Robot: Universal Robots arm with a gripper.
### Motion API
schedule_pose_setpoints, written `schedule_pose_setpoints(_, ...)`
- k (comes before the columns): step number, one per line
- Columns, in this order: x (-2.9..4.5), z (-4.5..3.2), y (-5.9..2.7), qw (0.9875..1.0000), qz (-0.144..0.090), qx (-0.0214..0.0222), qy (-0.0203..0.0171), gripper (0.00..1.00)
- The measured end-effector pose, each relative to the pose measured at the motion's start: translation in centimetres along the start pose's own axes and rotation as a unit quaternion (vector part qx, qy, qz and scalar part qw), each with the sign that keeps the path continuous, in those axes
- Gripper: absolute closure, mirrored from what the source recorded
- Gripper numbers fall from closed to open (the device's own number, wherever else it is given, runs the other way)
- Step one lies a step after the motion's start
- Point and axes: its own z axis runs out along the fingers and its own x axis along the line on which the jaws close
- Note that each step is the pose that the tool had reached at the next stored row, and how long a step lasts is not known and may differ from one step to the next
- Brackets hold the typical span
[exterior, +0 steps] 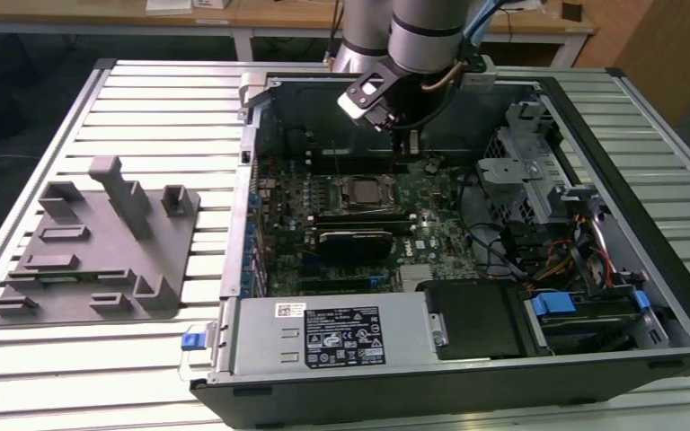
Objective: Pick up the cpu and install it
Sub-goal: 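Close the cpu cover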
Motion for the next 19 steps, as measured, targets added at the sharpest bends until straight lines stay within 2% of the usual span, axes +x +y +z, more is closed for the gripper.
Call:
schedule_pose_setpoints(5,-0.03,0.09,-0.85,1.0000,0.000,-0.0001,0.0001,0.89)
schedule_pose_setpoints(19,-0.14,0.70,-2.38,1.0000,0.000,0.0000,0.0000,0.89)
